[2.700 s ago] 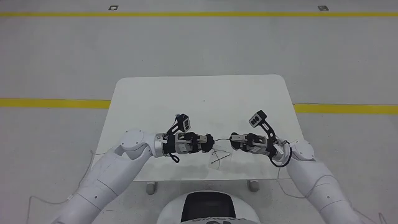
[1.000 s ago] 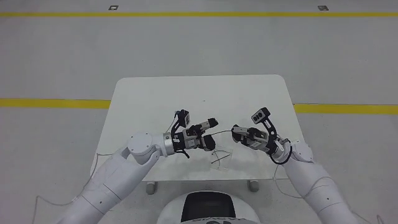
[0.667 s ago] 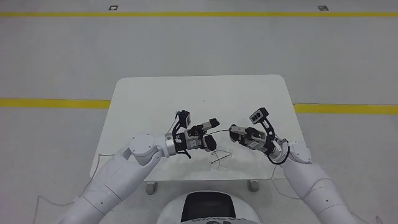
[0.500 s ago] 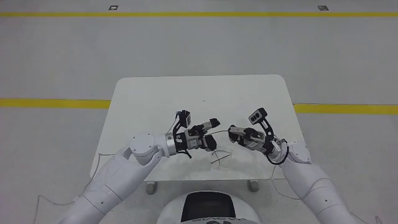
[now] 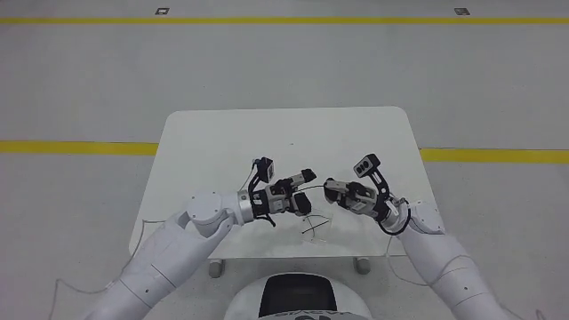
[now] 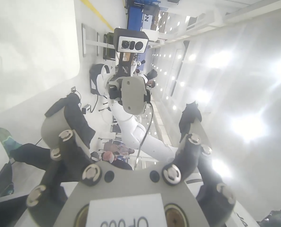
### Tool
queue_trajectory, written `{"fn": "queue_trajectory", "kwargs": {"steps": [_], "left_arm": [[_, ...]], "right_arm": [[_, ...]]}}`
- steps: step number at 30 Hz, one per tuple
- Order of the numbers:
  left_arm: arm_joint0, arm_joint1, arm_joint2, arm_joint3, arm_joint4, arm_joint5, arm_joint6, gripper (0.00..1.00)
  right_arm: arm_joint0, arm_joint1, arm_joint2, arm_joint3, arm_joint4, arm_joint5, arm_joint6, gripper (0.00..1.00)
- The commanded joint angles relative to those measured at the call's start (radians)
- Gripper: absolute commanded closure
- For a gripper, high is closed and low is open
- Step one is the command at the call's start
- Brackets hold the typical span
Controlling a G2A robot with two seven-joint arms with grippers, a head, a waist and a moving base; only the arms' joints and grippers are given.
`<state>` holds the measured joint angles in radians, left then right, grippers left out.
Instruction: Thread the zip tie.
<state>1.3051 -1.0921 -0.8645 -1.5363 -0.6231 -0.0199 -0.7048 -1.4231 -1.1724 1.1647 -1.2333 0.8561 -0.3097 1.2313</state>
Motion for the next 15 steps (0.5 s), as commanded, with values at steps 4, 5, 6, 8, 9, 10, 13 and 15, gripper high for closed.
{"fn": "queue_trajectory", "kwargs": {"steps": [4, 5, 6, 8, 9, 10, 13, 15], "left_arm": [[-0.002, -0.001, 0.001, 0.002, -0.013, 0.003, -0.017, 0.0], [-0.003, -0.001, 0.001, 0.003, -0.015, 0.003, -0.02, 0.0], [-0.004, -0.001, 0.002, 0.004, -0.016, 0.003, -0.022, 0.0], [-0.005, -0.001, 0.002, 0.006, -0.018, 0.003, -0.025, 0.0], [-0.006, -0.001, 0.003, 0.006, -0.02, 0.004, -0.027, 0.0], [-0.006, -0.001, 0.003, 0.007, -0.021, 0.004, -0.027, 0.0], [-0.008, -0.002, 0.004, 0.009, -0.022, 0.005, -0.029, 0.0], [-0.008, -0.002, 0.005, 0.009, -0.023, 0.007, -0.03, 0.0]], "right_arm": [[-0.002, 0.0, 0.003, -0.004, -0.005, 0.003, 0.0, 1.0], [-0.002, 0.0, 0.003, -0.004, -0.006, 0.003, 0.0, 1.0], [-0.002, 0.0, 0.004, -0.004, -0.006, 0.003, 0.001, 1.0], [-0.002, 0.001, 0.005, -0.003, -0.007, 0.004, 0.001, 1.0], [-0.003, 0.001, 0.005, -0.003, -0.007, 0.004, 0.002, 1.0], [-0.003, 0.001, 0.005, -0.003, -0.007, 0.004, 0.003, 1.0], [-0.004, 0.0, 0.006, -0.003, -0.008, 0.004, 0.007, 1.0], [-0.004, 0.0, 0.006, -0.003, -0.008, 0.003, 0.01, 1.0]]}}
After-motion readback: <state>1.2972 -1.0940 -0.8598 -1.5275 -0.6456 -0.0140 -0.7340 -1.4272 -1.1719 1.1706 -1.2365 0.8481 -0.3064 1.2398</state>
